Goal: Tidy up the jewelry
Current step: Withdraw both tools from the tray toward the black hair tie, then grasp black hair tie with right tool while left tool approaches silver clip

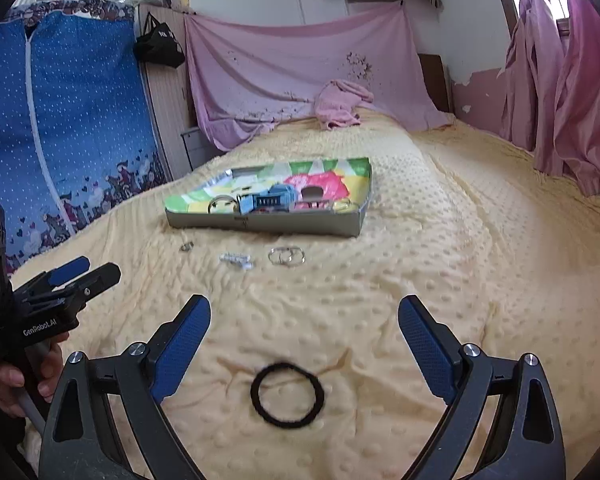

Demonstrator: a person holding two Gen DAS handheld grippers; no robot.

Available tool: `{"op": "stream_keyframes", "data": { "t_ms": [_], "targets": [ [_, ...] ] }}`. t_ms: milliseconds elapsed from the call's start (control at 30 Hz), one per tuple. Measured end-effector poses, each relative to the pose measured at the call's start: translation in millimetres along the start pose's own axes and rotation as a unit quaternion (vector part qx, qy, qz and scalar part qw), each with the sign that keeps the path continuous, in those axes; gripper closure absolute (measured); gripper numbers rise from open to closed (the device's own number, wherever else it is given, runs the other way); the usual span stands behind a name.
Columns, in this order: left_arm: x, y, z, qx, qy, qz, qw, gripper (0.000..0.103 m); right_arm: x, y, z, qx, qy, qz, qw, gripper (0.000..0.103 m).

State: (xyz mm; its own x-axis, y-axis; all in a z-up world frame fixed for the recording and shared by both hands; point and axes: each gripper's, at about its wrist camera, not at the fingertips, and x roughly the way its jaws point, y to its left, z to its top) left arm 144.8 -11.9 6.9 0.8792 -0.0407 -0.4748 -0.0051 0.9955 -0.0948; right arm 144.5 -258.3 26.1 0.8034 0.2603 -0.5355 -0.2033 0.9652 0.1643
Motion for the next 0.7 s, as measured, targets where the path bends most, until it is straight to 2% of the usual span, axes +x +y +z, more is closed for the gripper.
{"op": "stream_keyframes", "data": {
  "t_ms": [100,267,500,567,633,700],
  "targets": [
    [-1,1,-7,-0.005,0.006,-0.001,1.0,0.005,1,3,-4,-0.005,0.018,-0.017,1.0,0.011],
    [1,1,-15,-0.012,0.018,-0.004,0.9998,0.005,17,2,-16,-0.019,0.084,-0.056,0.995,0.011],
    [15,-3,-15,-0.011,0.036,-0.008,0.9992,0.005,46,1,-22,-0.032,0.144,-0.064,0.987,0.012],
    [21,-5,-14,-0.008,0.045,-0.006,0.9989,0.005,53,3,-22,-0.041,0.154,-0.069,0.985,0.018],
    [29,-8,-14,-0.004,0.056,-0.004,0.9984,0.005,58,4,-22,-0.047,0.163,-0.072,0.983,0.03],
    [36,-10,-13,0.0,0.064,-0.004,0.9979,0.005,64,4,-24,-0.051,0.176,-0.074,0.98,0.035]
  ]
}}
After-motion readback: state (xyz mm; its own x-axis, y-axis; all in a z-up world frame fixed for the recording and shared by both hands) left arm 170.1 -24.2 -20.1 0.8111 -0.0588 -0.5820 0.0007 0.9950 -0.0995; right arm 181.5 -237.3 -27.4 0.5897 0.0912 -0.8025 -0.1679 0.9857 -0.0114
